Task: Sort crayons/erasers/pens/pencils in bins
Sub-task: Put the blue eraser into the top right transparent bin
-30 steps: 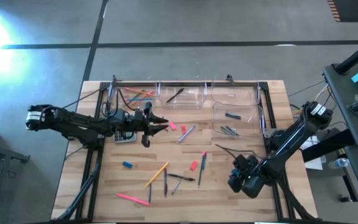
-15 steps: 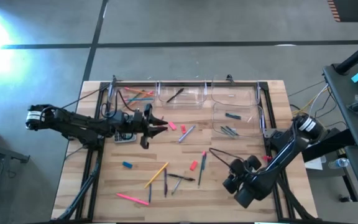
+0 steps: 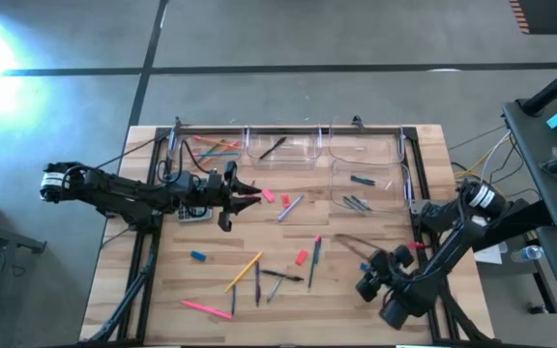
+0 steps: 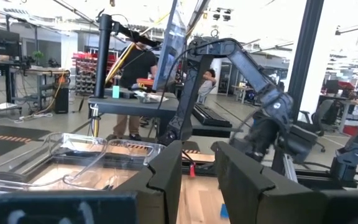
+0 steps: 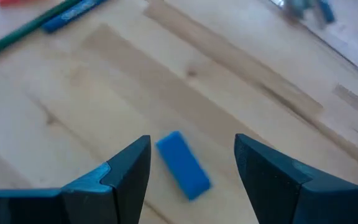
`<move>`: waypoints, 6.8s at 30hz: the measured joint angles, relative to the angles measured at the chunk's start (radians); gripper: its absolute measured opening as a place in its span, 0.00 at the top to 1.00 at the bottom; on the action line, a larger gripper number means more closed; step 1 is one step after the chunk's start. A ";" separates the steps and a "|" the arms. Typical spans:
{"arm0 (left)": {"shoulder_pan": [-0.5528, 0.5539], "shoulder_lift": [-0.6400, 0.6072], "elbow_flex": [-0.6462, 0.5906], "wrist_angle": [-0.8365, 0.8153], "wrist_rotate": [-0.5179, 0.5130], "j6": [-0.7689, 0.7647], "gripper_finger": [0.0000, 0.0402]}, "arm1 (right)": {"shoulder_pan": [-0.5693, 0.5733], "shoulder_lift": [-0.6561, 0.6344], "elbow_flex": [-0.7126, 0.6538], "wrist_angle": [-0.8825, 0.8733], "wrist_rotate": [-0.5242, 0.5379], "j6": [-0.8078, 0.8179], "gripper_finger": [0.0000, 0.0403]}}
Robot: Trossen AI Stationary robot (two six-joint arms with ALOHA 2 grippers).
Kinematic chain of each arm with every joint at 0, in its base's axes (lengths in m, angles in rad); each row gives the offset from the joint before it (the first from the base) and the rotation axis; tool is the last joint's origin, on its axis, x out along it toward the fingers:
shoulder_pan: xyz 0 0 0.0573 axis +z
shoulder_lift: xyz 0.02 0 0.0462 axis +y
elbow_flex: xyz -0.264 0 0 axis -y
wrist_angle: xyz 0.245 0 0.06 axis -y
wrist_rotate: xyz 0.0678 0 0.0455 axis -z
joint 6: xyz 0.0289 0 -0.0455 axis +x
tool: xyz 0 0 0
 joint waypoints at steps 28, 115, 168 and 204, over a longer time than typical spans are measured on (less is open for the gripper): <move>-0.007 0.000 0.000 -0.002 -0.006 0.000 0.79 | -0.080 0.143 0.000 0.130 -0.009 0.119 0.45; -0.007 0.000 0.000 -0.003 -0.005 0.000 0.79 | -0.051 0.148 0.181 -0.127 -0.082 -0.048 0.95; -0.012 0.000 0.000 -0.002 -0.006 0.002 0.79 | 0.031 0.009 -0.246 0.387 -0.018 -0.133 0.69; -0.013 0.000 0.000 -0.003 -0.006 -0.001 0.79 | 0.031 -0.109 -0.249 0.375 0.088 -0.155 0.98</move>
